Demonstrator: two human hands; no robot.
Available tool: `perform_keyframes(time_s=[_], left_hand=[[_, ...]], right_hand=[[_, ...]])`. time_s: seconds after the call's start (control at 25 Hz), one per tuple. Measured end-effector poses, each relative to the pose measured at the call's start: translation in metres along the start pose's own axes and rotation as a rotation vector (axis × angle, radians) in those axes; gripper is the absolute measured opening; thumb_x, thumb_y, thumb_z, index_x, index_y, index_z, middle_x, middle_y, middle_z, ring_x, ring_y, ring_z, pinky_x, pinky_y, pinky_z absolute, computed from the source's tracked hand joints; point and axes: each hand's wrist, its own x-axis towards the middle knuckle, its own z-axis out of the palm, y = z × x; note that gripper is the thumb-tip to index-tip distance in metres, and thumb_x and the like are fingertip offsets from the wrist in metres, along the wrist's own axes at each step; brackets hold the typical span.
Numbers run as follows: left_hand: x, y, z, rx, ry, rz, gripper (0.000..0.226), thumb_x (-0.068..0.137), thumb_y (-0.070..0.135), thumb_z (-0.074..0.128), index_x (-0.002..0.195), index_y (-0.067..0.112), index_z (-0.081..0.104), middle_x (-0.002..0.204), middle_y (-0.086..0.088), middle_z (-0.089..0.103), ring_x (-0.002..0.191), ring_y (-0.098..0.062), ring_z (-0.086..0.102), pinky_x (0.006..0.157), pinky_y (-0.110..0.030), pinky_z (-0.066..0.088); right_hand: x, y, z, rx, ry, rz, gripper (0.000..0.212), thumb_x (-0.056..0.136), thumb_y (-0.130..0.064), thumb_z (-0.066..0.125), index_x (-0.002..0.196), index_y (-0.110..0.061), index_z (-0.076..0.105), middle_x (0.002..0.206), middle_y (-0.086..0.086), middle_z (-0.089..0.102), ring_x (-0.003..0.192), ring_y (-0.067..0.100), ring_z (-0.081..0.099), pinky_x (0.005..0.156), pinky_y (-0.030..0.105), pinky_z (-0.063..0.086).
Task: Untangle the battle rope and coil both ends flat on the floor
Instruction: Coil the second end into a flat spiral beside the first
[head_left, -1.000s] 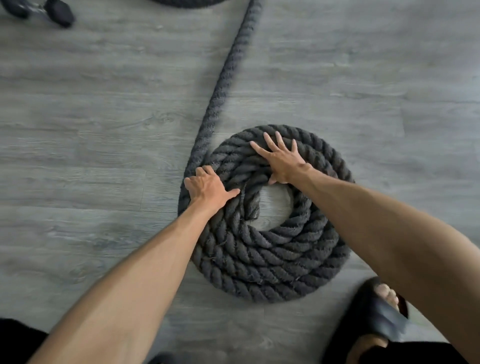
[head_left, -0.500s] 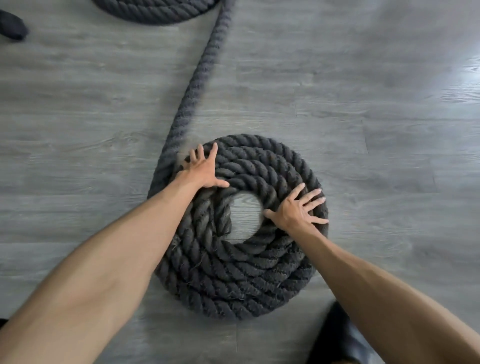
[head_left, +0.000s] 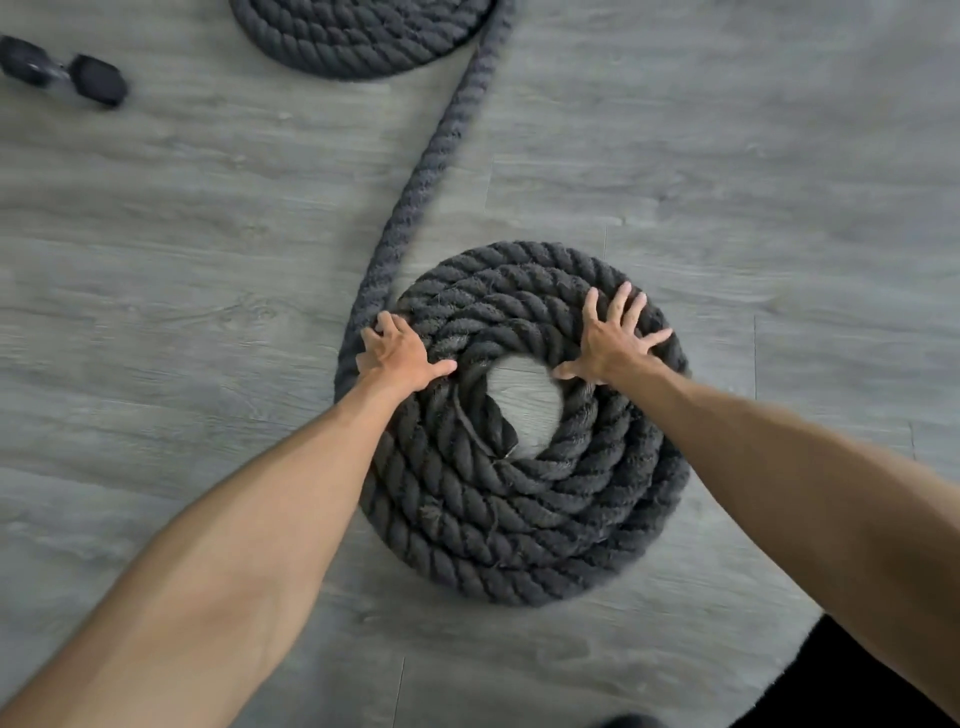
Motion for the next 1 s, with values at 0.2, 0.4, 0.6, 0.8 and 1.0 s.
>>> perform_keyframes(time_s=[0.2, 0.4, 0.6, 0.8, 1.0], left_hand=[[0.012, 0.023, 0.001, -0.019, 0.009, -0.069, 0.118, 0.075, 0.08, 0.055, 0.149, -0.004, 0.019, 0.149, -0.015, 0.022, 0.132, -0.037, 0.031, 0.098, -0.046, 0.043], [0.043, 0.044, -0.013, 0.032, -0.136, -0.124, 0.126, 0.065, 0.086, 0.057, 0.152, 0.001, 0.021, 0.147, -0.012, 0.033, 0.134, -0.034, 0.036, 0.103, -0.051, 0.042], [0.065, 0.067, -0.068, 0.303, -0.119, 0.031, 0.105, 0.079, 0.085, 0.038, 0.152, 0.01, 0.025, 0.154, -0.017, 0.034, 0.134, -0.04, 0.039, 0.099, -0.055, 0.039], [0.106, 0.12, -0.102, 0.311, 0.006, 0.533, 0.123, 0.073, 0.07, 0.07, 0.156, 0.016, -0.003, 0.161, -0.022, 0.003, 0.147, -0.041, 0.009, 0.111, -0.068, 0.017], [0.146, 0.125, -0.101, 0.368, -0.071, 0.627, 0.134, 0.07, 0.066, 0.075, 0.155, 0.021, -0.018, 0.161, -0.017, -0.002, 0.143, -0.042, 0.015, 0.106, -0.057, 0.03]], right_hand=[[0.032, 0.009, -0.044, -0.064, -0.012, -0.134, 0.137, 0.07, -0.056, 0.084, 0.159, -0.027, -0.015, 0.16, 0.016, -0.035, 0.148, 0.039, -0.029, 0.107, 0.082, 0.001], [0.062, -0.005, -0.072, -0.08, 0.044, -0.12, 0.133, 0.073, -0.042, 0.087, 0.16, -0.029, -0.012, 0.164, 0.008, -0.029, 0.152, 0.034, -0.022, 0.11, 0.079, 0.006], [0.052, -0.011, -0.064, 0.068, 0.145, 0.037, 0.13, 0.077, -0.048, 0.082, 0.159, -0.026, -0.016, 0.165, 0.015, -0.023, 0.151, 0.04, -0.02, 0.108, 0.082, 0.006], [0.008, 0.012, 0.001, 0.388, 0.17, 0.484, 0.14, 0.07, -0.075, 0.07, 0.156, -0.018, -0.025, 0.157, 0.03, -0.031, 0.146, 0.05, -0.024, 0.102, 0.083, -0.002], [0.018, 0.011, -0.006, 0.538, 0.085, 0.629, 0.144, 0.068, -0.065, 0.081, 0.157, -0.013, -0.02, 0.157, 0.029, -0.031, 0.146, 0.052, -0.023, 0.106, 0.082, 0.005]])
